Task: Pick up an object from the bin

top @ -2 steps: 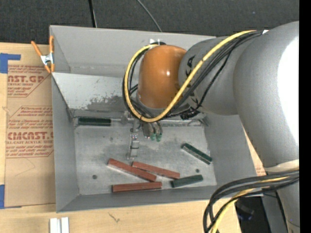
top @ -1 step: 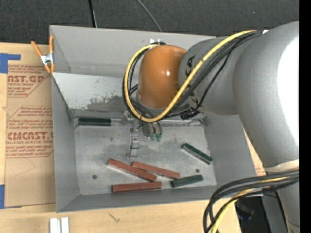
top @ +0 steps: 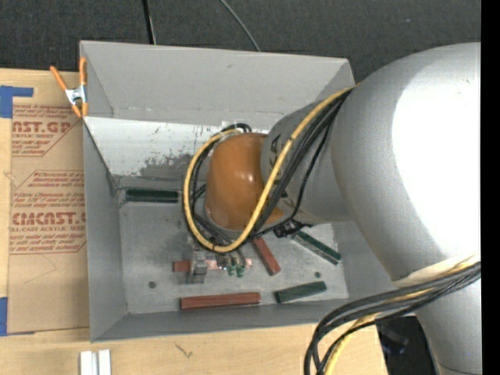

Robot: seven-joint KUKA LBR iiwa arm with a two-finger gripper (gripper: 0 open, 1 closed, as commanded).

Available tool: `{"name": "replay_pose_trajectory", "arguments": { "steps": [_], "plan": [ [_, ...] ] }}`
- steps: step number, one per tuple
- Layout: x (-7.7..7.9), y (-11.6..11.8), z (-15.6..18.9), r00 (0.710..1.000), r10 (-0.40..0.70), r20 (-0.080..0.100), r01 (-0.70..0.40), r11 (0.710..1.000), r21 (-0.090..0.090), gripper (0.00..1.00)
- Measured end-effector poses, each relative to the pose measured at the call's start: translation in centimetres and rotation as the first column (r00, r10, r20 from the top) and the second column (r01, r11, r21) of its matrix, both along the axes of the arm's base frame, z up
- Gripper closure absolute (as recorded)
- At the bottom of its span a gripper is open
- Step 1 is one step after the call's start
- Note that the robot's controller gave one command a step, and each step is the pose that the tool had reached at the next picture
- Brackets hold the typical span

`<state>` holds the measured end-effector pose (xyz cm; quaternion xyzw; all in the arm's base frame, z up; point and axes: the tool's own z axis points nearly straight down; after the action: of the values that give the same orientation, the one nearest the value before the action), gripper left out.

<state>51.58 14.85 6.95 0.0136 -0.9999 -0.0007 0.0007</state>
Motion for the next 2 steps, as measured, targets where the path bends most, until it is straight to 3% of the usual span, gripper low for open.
{"name": "replay_pose_trajectory", "arguments": {
  "steps": [2],
  "plan": [
    [0.01, -0.05, 0.0, 1.0, -0.001, 0.0, 0.001, 1.0, 0.0, 1.0]
  ]
}}
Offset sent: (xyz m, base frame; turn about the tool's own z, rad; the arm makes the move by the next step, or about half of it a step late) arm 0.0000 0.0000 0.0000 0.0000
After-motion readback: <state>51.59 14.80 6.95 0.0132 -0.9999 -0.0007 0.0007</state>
